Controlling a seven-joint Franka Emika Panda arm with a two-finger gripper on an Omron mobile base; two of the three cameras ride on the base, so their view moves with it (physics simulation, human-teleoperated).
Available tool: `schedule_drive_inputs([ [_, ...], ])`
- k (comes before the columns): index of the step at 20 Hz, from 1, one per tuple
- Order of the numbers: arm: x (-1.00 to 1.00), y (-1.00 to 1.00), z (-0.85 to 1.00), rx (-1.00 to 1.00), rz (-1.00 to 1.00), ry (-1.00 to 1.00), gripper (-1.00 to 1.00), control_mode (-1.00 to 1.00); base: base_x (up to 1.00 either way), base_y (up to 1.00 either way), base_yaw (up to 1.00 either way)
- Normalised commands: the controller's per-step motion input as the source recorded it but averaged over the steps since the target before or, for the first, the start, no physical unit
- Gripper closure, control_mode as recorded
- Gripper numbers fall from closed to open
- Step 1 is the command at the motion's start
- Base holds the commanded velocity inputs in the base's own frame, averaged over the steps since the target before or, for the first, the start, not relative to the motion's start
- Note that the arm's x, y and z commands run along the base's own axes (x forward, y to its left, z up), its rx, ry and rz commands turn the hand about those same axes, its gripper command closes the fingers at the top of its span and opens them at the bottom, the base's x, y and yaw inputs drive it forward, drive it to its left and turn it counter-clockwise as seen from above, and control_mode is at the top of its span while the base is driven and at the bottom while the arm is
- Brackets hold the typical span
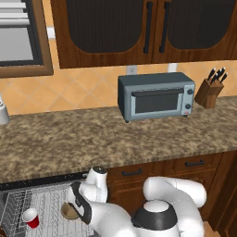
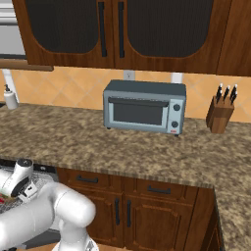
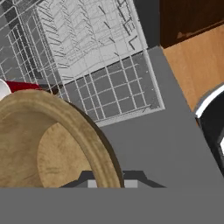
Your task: Pick up the cup and bowl from the counter, place them in the dishwasher, and close the dishwasher door.
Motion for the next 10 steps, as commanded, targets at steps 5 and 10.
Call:
schedule_drive_inputs([
  [5, 0.1, 0.41, -0.22, -0.12, 0.0, 0.15, 1.0, -1.0, 0.0, 0.0, 0.0],
  [10, 0.14, 0.38, -0.19, -0.12, 0.01, 0.19, 1.0, -1.0, 0.0, 0.0, 0.0],
])
